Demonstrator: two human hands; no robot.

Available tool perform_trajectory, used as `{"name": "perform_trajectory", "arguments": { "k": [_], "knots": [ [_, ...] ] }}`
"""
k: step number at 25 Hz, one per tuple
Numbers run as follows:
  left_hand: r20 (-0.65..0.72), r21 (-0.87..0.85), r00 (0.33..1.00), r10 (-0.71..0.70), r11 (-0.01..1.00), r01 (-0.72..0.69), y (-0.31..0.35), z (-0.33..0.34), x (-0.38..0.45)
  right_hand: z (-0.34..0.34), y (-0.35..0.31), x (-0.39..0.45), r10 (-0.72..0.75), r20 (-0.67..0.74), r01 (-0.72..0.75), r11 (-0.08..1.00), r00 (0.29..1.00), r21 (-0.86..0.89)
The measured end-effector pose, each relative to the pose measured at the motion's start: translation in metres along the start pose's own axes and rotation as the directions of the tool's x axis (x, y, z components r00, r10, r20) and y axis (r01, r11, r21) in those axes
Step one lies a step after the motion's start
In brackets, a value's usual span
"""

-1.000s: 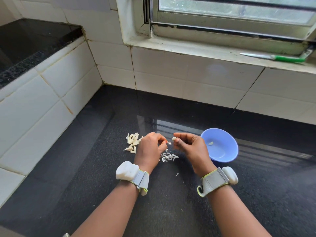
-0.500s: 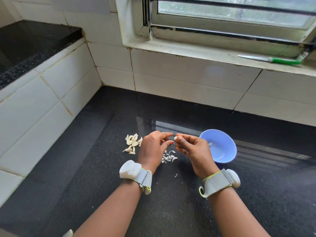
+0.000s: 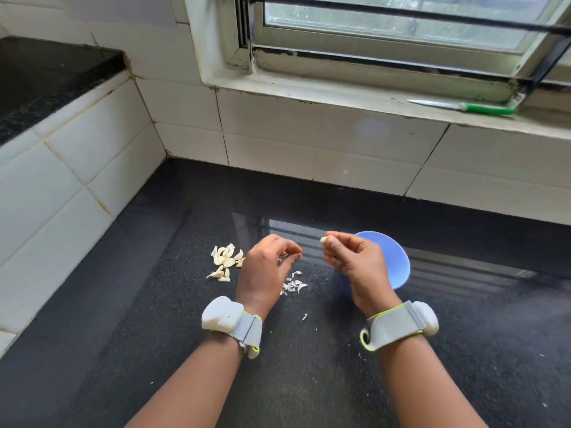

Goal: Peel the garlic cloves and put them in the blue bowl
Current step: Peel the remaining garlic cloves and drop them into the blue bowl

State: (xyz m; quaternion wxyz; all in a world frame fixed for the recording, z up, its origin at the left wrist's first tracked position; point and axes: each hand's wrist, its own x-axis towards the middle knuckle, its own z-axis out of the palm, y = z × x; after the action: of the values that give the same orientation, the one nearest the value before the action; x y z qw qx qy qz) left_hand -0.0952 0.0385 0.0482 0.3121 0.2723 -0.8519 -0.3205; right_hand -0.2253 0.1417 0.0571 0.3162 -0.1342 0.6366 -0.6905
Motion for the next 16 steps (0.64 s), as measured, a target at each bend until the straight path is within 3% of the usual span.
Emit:
{"name": "perform_trajectory", "arguments": {
  "k": [2,4,5,7,11,13,16],
  "knots": [
    [0.032,0.033,0.999,-0.031,0.999,0.03,-0.003,0.001,-0.003,-0.028,-0.011,0.012,-0.151,-0.149,0.09,0.931,0.977,-0.354],
    [0.079,0.072,0.991,-0.105,0.992,0.099,-0.003,0.002,-0.005,-0.055,-0.019,0.02,-0.245,-0.163,0.031,0.636,0.956,-0.771],
    [0.111,0.09,0.982,-0.154,0.985,0.144,-0.002,0.004,-0.006,-0.063,-0.019,0.021,-0.228,-0.142,-0.008,0.502,0.963,-0.865],
    [0.153,0.128,0.962,-0.226,0.97,0.208,-0.001,0.007,-0.008,-0.069,-0.015,0.024,-0.14,-0.096,-0.037,0.377,0.985,-0.925],
    [0.166,0.18,0.954,-0.25,0.959,0.22,-0.003,0.01,-0.008,-0.071,-0.006,0.031,-0.111,-0.09,-0.057,0.272,0.99,-0.961],
    [0.164,0.195,0.956,-0.241,0.958,0.208,-0.006,0.008,-0.008,-0.071,-0.009,0.031,-0.18,-0.06,-0.021,0.209,0.982,-0.978],
    [0.152,0.169,0.948,-0.28,0.952,0.254,-0.009,0.003,-0.012,-0.052,-0.015,0.027,-0.368,0.001,0.116,0.291,0.93,-0.95]
  ]
}}
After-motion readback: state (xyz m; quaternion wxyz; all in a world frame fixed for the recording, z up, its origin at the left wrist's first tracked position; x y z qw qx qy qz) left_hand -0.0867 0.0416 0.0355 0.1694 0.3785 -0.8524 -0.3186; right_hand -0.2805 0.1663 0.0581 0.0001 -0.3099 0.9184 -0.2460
